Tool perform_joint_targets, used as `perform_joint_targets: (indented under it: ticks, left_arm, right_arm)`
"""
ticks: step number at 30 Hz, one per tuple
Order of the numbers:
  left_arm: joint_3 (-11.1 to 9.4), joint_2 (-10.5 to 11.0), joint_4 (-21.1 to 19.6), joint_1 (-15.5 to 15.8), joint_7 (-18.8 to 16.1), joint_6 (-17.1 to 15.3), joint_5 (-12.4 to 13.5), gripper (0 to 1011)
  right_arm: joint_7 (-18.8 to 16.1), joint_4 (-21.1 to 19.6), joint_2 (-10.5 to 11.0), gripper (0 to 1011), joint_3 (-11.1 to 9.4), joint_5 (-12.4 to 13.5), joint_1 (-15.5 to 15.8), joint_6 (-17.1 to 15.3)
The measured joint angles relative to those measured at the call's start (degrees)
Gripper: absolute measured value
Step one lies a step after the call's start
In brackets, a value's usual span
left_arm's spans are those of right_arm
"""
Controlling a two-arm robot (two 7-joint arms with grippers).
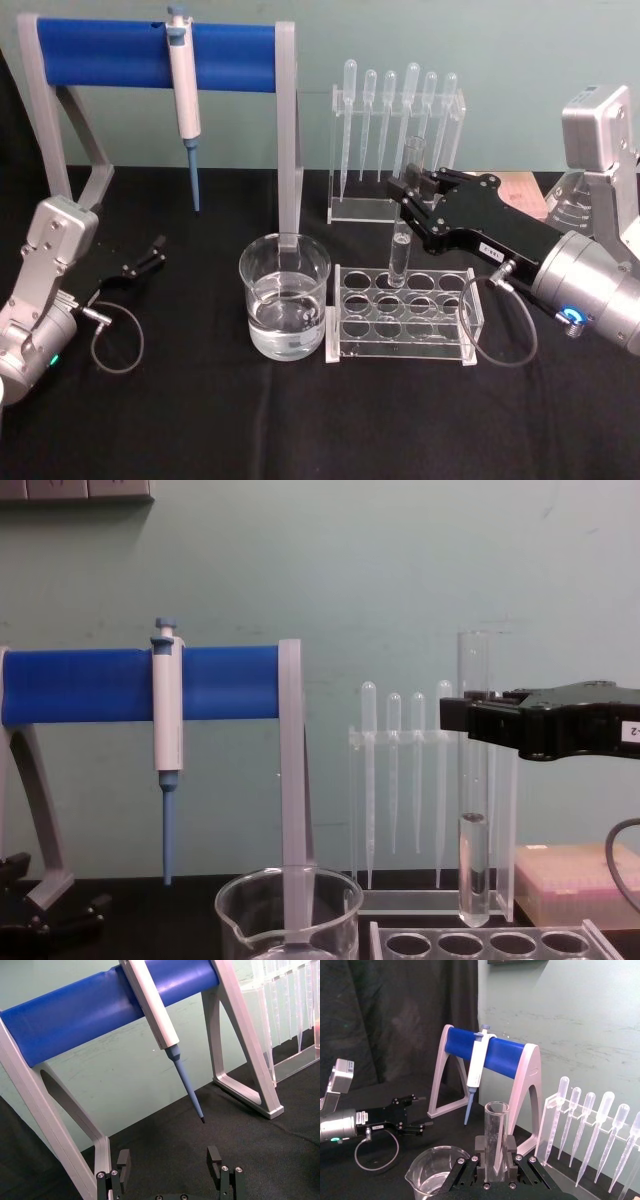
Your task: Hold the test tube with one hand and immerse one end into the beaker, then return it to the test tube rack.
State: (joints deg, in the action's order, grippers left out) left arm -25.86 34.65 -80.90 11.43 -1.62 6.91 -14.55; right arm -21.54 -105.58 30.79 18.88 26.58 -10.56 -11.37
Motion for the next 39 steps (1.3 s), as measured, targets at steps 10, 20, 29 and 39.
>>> perform_joint_targets:
  ticks: [10,20,29,39]
  left_arm:
    - [0.0,0.0,0.0,0.0,0.0,0.0,0.0,1000]
    - [0.0,0.0,0.0,0.0,0.0,0.0,0.0,1000]
    - [0.0,0.0,0.0,0.0,0.0,0.0,0.0,1000]
    - [0.0,0.0,0.0,0.0,0.0,0.0,0.0,1000]
  right_arm:
    - [0.0,0.0,0.0,231,0.0,0.0,0.0,0.0]
    - [0.0,0.0,0.0,231,0.0,0.0,0.0,0.0]
    - [0.0,0.0,0.0,231,0.0,0.0,0.0,0.0]
    - [0.0,0.0,0.0,231,0.0,0.0,0.0,0.0]
